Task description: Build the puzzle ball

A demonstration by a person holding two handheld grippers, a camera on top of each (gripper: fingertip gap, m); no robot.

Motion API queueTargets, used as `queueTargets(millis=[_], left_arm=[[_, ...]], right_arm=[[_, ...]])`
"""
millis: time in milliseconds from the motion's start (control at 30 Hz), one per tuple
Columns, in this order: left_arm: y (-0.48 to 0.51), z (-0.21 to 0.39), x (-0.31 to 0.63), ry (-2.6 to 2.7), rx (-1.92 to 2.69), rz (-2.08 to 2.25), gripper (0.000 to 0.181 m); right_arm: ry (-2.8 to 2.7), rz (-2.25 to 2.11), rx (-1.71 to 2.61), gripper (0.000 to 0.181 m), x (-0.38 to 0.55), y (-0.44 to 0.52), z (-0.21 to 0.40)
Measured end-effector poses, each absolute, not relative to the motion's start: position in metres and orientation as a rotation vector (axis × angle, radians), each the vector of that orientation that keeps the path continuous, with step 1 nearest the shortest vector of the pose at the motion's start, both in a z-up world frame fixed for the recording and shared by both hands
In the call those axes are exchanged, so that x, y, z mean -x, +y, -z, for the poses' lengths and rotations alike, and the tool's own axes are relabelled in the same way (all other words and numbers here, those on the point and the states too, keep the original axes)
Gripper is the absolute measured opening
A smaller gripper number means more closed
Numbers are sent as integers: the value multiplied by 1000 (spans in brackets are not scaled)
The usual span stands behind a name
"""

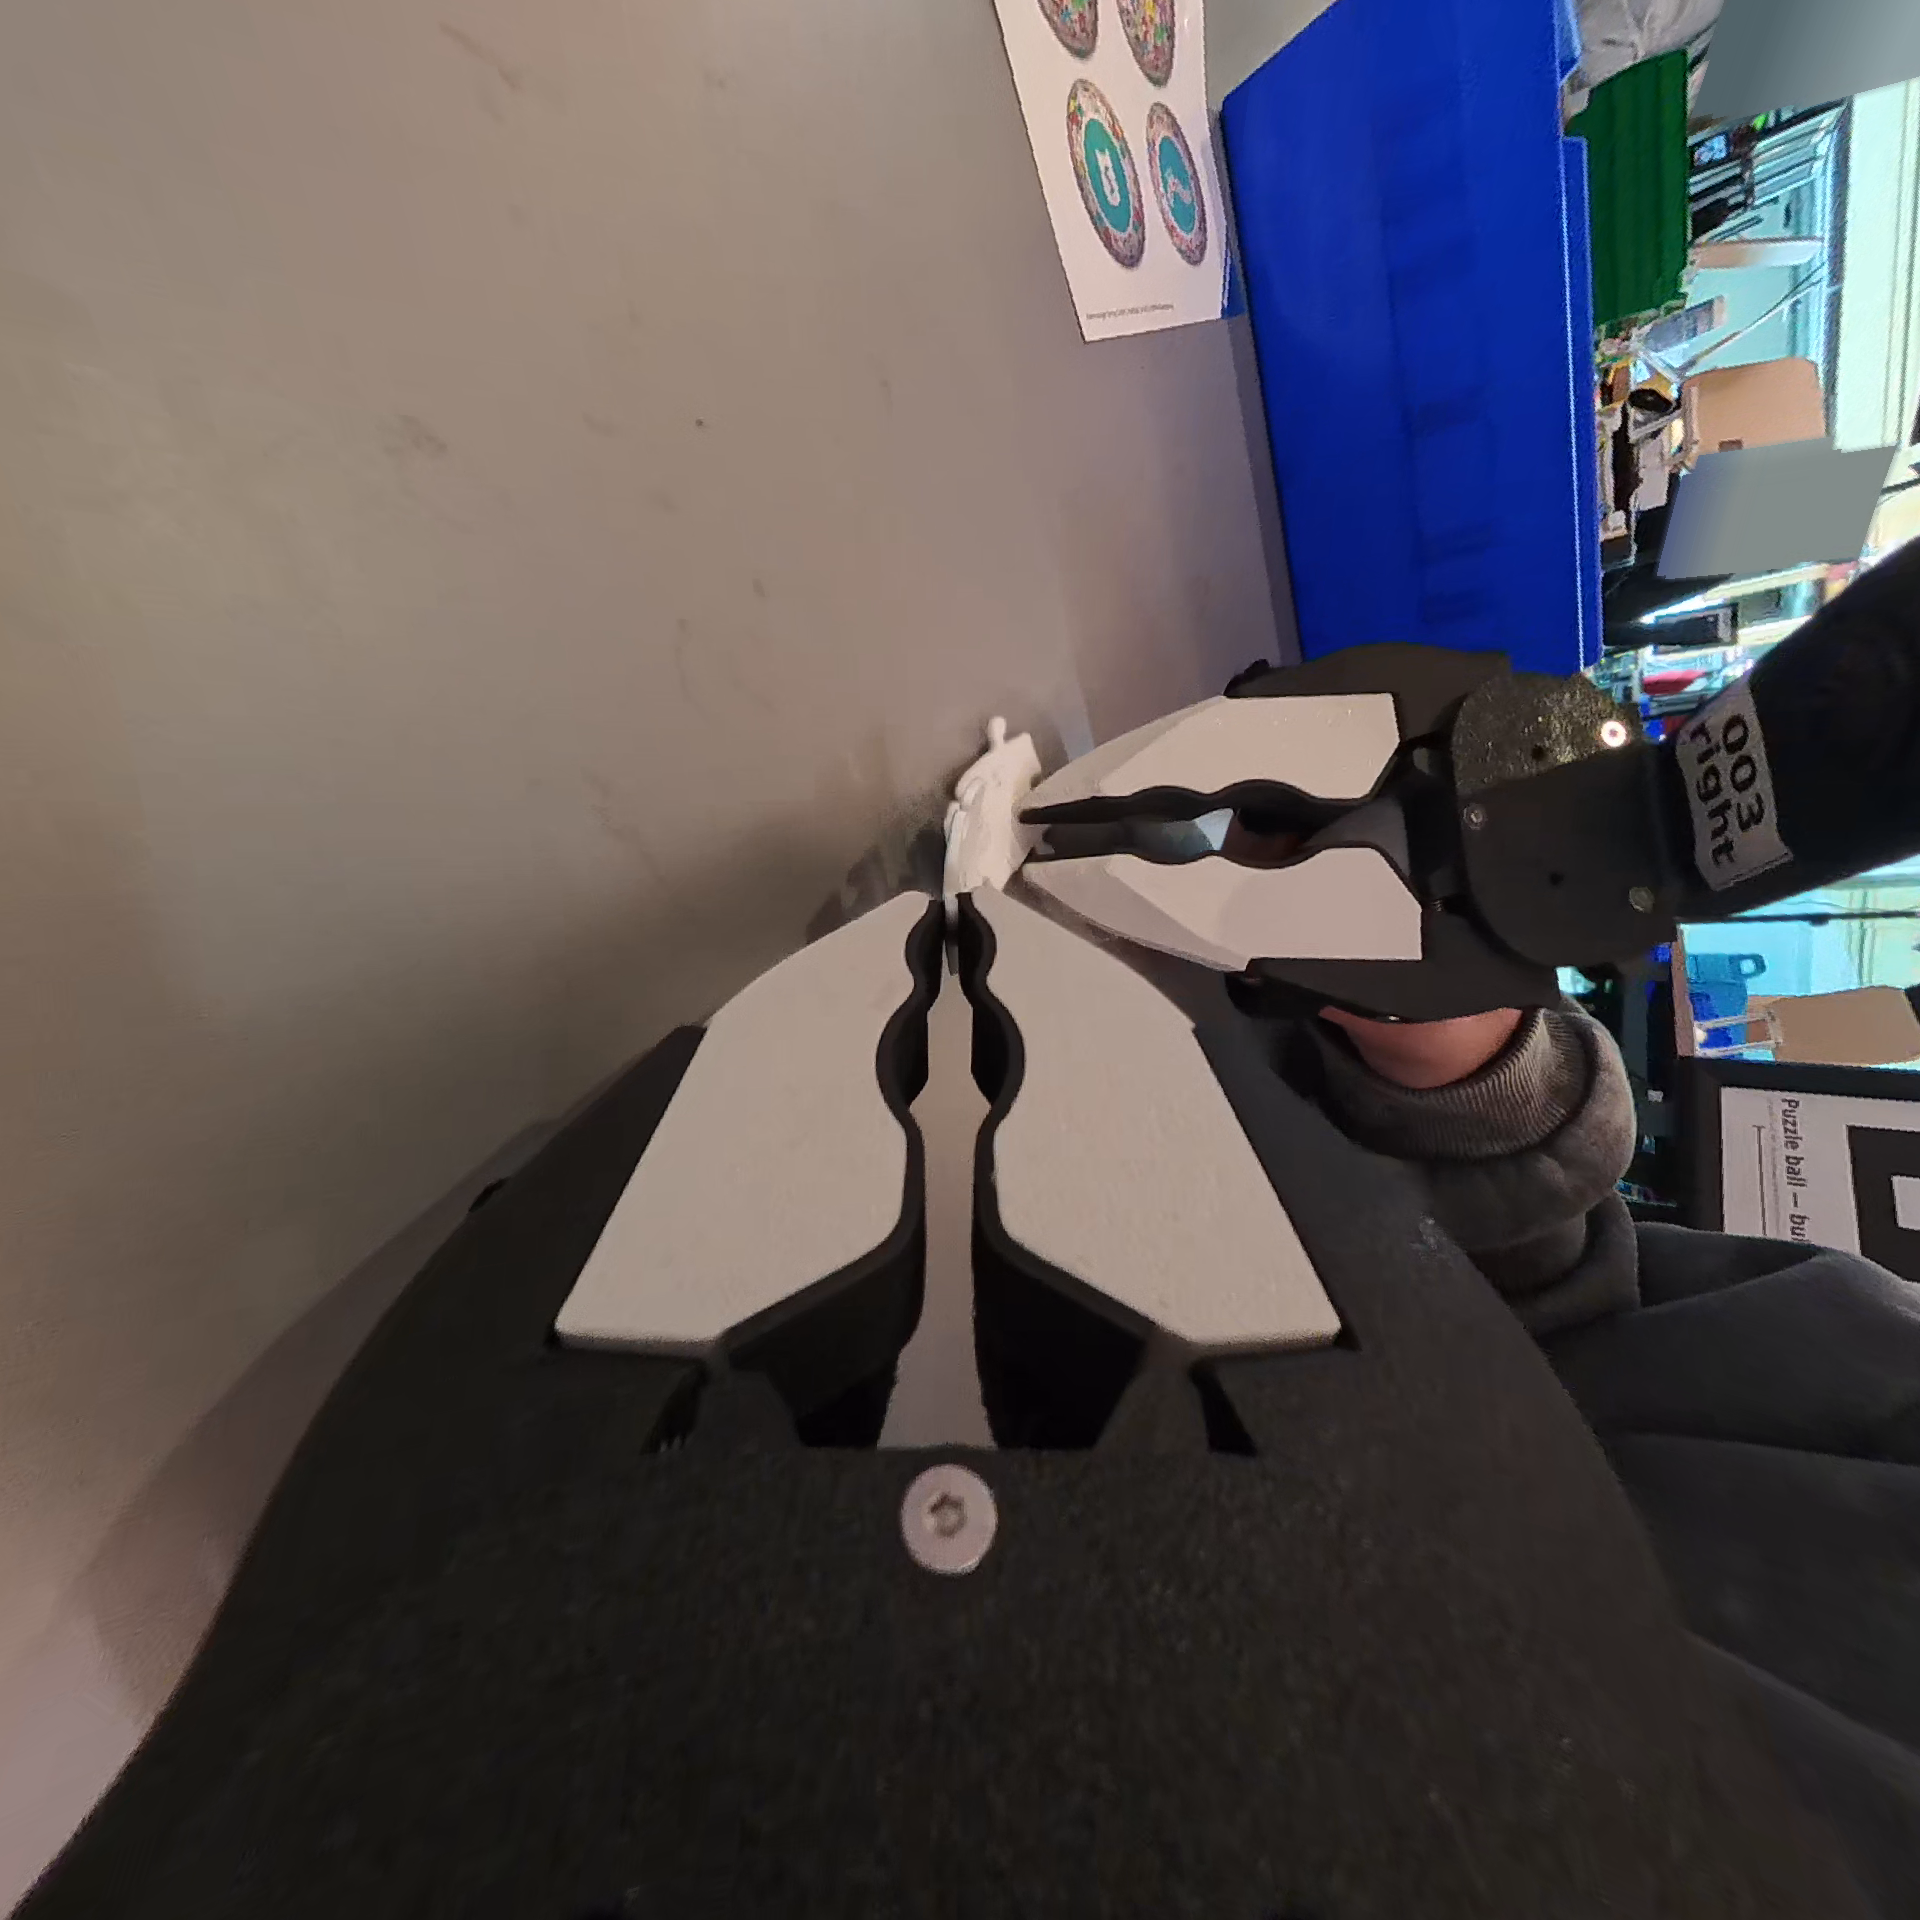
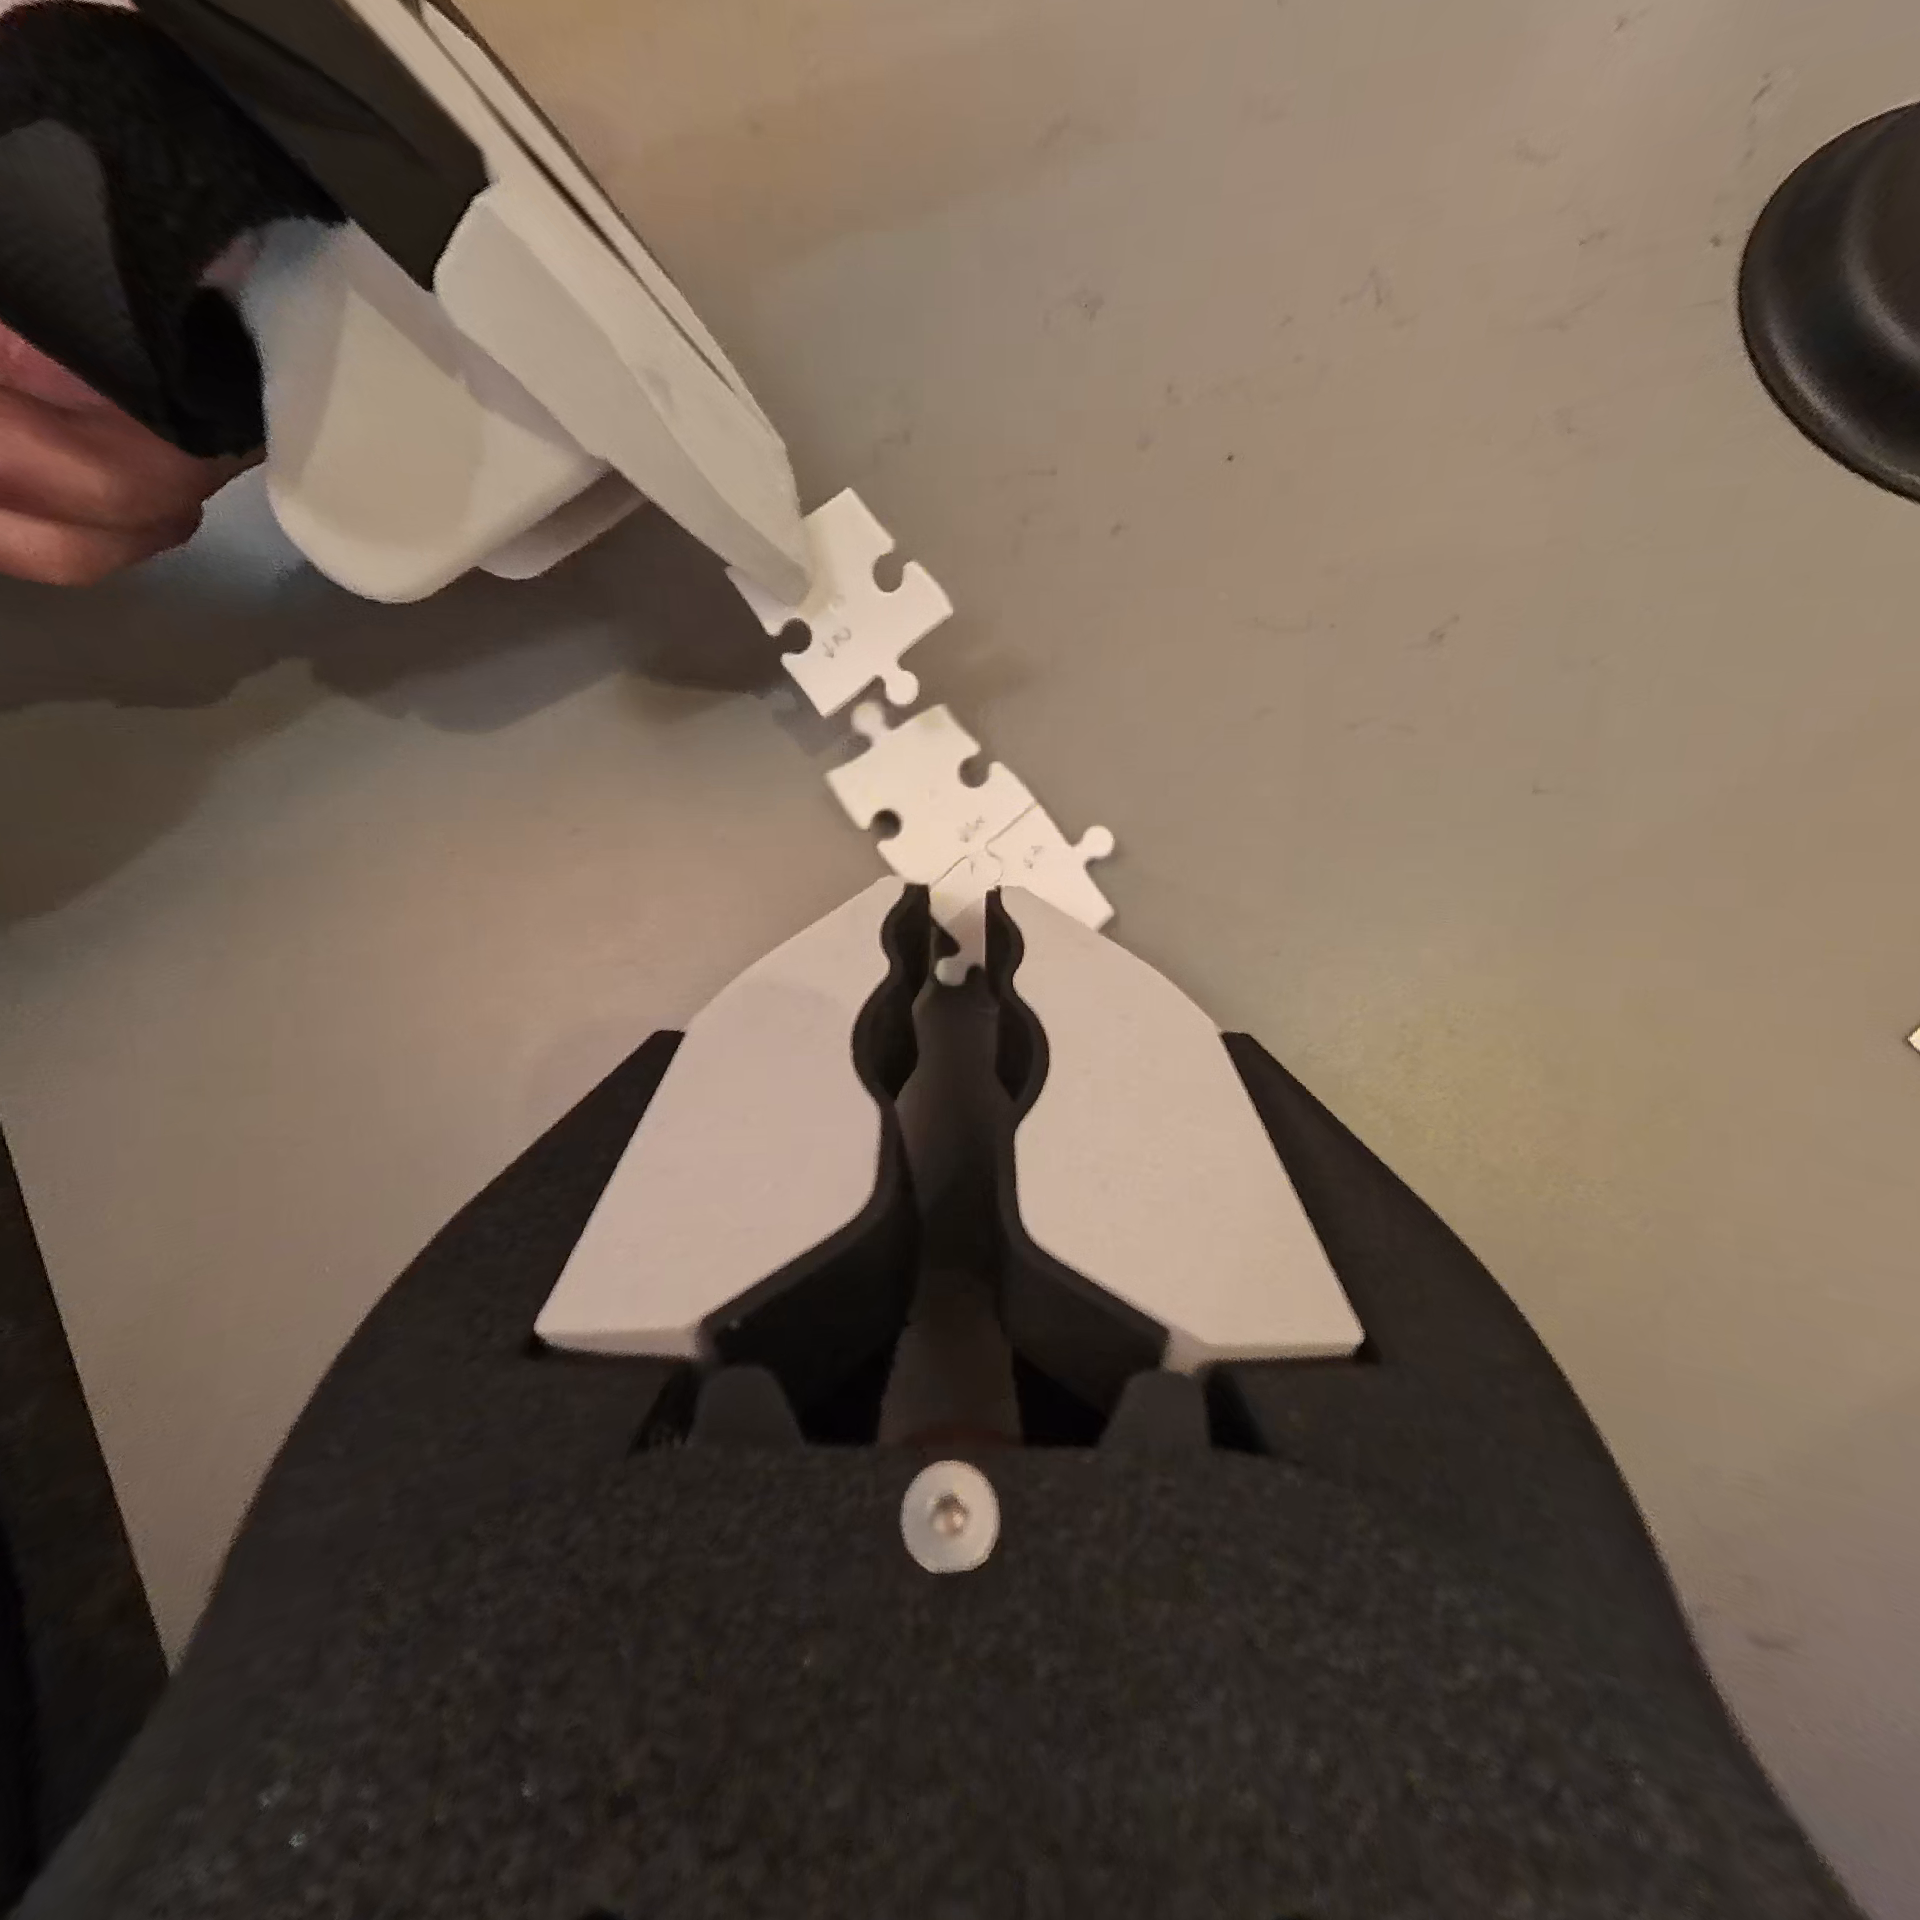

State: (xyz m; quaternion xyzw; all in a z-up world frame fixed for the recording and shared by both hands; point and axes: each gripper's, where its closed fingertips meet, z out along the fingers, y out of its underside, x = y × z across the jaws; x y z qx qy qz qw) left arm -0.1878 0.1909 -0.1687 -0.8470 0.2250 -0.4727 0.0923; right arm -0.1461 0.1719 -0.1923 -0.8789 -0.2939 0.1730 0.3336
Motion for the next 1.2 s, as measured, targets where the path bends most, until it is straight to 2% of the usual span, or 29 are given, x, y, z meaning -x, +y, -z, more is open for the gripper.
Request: queueTargets(millis=[467,600,1200], left_arm=[[173,176,184,742,2576,1472,2],[171,177,182,756,2592,1481,2],[174,181,177,989,2713,1424,2]], right_arm=[[-817,-424,2256,10,147,173,186],[-875,-416,2198,0,151,166,178],[-1003,-359,2217,0,149,171,192]])
